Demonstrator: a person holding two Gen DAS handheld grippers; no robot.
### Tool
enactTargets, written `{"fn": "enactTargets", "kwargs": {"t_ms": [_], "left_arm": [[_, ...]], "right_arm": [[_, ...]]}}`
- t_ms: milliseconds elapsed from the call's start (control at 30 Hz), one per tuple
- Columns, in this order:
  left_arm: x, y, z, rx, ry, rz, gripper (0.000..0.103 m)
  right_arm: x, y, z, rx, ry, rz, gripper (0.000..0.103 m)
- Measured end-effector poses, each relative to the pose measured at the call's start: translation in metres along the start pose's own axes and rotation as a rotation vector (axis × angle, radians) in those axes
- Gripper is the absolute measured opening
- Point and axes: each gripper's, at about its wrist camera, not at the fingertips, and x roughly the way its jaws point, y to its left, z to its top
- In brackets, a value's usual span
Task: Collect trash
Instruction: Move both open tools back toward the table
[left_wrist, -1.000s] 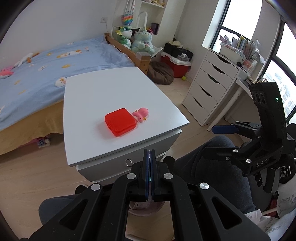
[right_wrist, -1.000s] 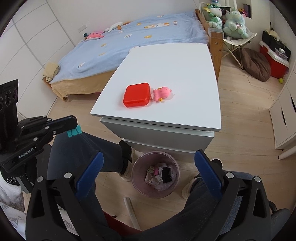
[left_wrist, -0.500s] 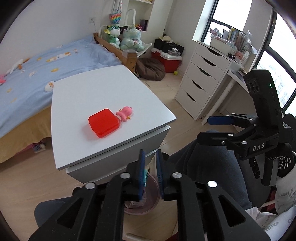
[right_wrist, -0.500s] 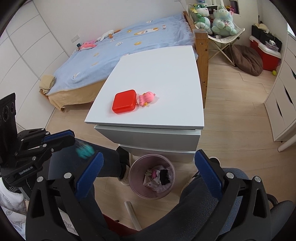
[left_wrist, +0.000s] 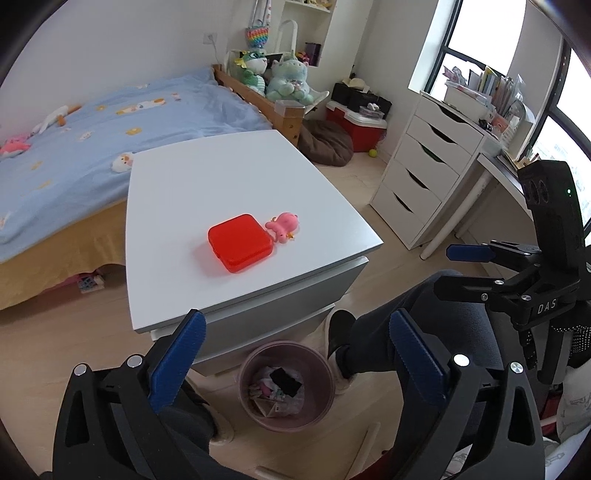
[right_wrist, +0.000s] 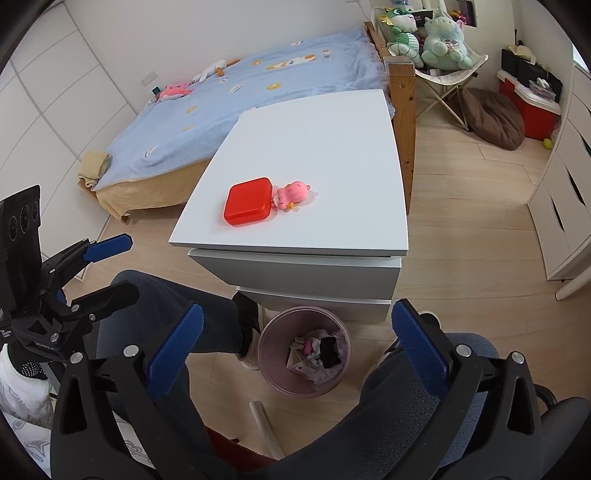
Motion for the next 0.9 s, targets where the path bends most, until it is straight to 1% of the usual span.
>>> {"fn": "enactTargets", "kwargs": {"t_ms": [167,367,667,900], "left_arm": [[-0.003,0.008,-0.001,-0.009,-0.005,0.009,0.096],[0.001,0.019,0.004,-0.01,-0.005,0.015,0.096],[0.021,0.033,0.036,0.022,0.005,0.02,0.096],[0.051,0.042,0.056,0.039,0.037,0.024,0.096]], "right_arm": [[0.003,0.005,0.004,-0.011,0.005,0.005,0.1],[0.007,0.009,0.014,-0.021,0.007,0.007,0.1],[0.014,0.005,0.044,-0.027,-0.001,-0.012,0.1],[0.019,0.004,0.054,-0.036,0.014,-0.015,0.1]]}}
